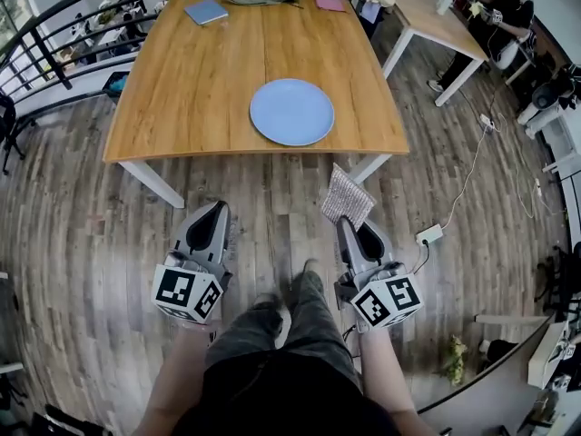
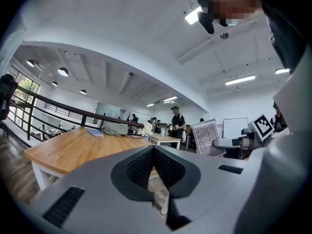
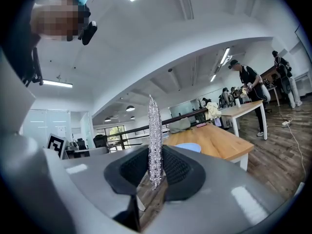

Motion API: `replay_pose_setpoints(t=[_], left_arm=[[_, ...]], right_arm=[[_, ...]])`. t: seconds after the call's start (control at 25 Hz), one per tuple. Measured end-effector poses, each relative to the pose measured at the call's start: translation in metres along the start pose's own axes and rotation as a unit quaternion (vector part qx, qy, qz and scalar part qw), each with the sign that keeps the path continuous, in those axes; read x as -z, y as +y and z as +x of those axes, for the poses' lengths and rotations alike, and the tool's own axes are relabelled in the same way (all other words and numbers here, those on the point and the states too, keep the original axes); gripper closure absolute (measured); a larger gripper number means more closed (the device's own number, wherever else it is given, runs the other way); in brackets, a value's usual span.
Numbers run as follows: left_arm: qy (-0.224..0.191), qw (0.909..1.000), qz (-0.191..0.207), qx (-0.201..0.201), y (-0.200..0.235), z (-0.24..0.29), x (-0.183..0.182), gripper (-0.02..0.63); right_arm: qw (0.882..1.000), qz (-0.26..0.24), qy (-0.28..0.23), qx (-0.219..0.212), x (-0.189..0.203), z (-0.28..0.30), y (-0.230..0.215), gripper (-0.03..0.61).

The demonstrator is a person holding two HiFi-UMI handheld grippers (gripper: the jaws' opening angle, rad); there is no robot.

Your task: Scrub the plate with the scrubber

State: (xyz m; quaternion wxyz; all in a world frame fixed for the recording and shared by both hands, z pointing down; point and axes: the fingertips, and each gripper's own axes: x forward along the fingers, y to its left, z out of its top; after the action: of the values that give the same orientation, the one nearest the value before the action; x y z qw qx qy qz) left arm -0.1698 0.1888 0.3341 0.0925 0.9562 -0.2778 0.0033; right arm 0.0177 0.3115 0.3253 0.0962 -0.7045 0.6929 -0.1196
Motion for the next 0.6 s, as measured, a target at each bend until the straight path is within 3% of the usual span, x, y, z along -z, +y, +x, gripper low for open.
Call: replay_pose_setpoints(t=[0.32,0.6], left_arm=[[0.009,0.9989,-0.012,-0.044,0.035,0.031,0.01,0.618],[0.017,0.999,-0.013,-0.04,0.045,0.105,0.006,0.617]], right_arm=[[1.0,0.009,0.011,-0.02,-0.005,0.061,-0.041,0.492],[0.997,0.001,0.025,-0.07,-0.024,0.136,-0.066,0.492]])
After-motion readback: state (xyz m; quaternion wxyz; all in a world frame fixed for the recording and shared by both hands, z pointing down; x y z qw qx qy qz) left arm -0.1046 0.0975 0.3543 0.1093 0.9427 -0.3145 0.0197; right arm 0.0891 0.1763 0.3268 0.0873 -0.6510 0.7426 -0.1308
